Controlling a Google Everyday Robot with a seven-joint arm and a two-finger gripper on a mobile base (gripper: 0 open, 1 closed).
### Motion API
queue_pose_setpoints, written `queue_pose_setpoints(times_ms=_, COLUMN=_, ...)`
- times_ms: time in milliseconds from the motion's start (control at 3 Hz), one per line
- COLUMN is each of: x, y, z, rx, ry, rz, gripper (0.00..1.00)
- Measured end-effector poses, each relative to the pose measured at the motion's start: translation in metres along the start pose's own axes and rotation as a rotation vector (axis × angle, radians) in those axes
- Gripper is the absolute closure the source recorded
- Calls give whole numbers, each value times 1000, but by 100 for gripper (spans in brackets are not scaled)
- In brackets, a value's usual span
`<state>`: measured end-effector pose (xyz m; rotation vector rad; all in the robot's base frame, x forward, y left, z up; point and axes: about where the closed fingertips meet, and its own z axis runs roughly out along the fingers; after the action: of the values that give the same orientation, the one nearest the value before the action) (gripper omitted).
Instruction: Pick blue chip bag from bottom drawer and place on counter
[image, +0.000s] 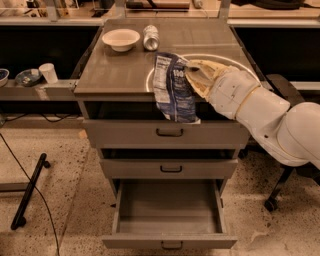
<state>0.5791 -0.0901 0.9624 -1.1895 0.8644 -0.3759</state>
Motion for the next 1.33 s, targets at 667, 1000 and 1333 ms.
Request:
queue_pose_setpoints(times_ms=667, x=17, y=-22, z=44, rx=138, ry=89, rz=66, gripper=100)
queue_pose_setpoints(times_ms=1000, x=33, y=-38, z=75, rx=210, ry=183, rz=95, gripper=100)
queue_pose_setpoints(times_ms=1333, x=59, y=-68, z=97, rx=282, ry=328, rz=85, gripper=100)
